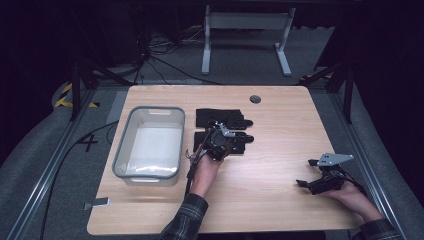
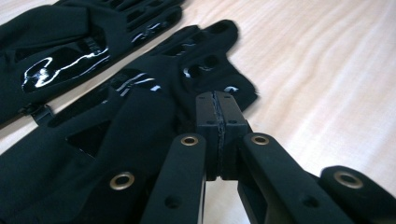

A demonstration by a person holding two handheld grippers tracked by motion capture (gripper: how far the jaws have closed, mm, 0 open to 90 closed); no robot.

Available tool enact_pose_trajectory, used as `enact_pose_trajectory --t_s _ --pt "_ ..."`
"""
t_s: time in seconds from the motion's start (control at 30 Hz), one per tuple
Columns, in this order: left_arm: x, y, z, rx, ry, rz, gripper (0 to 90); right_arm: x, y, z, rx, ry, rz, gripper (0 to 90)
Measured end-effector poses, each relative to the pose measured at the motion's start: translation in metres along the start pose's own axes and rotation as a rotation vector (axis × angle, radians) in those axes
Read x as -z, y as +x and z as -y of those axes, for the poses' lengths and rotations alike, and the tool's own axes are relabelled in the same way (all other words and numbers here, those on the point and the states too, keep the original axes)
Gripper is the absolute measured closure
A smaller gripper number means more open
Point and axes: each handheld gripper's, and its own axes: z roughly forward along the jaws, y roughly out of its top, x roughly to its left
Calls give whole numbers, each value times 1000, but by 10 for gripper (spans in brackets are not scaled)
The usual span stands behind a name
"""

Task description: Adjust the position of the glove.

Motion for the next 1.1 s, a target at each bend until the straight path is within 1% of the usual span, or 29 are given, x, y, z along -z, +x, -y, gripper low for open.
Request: enact_pose_trajectory --t_s 0.03,0.1,0.17,0.27,0.33,0.37,0.4,0.53,0.63,0.7,0.73,0.83,0.87,0.9,0.97,1.1 --pt "-3 3 0 7 0 4 897 0 0 0 0 0 0 27" --pt "-8 6 0 8 18 -11 897 0 0 0 1 0 0 27" --pt "-10 8 1 15 24 -15 896 0 0 0 1 0 0 27" --pt "-11 10 4 8 36 -35 896 0 0 0 1 0 0 27" --pt "-13 12 6 16 43 -43 897 0 0 0 1 0 0 27" --pt "-14 13 8 24 51 -42 897 0 0 0 1 0 0 27" --pt "-14 13 8 24 51 -42 897 0 0 0 1 0 0 28" --pt "-21 13 11 19 89 -43 897 0 0 0 1 0 -1 27" --pt "-25 10 11 21 93 -24 897 0 0 0 2 0 -1 27" --pt "-25 8 10 15 94 -9 897 0 0 0 2 0 -2 27" --pt "-26 5 10 11 92 5 897 0 0 0 2 0 -2 27" --pt "-29 -4 8 1 89 46 897 0 0 0 4 1 -2 27" --pt "-29 -7 7 -10 92 60 897 0 0 0 2 0 -2 27" --pt "-31 -11 7 -11 86 70 897 0 0 0 2 0 -2 27" --pt "-33 -18 5 -25 90 104 897 0 0 0 3 0 -2 27" --pt "-38 -32 1 -49 85 146 897 0 0 0 2 0 -2 27"
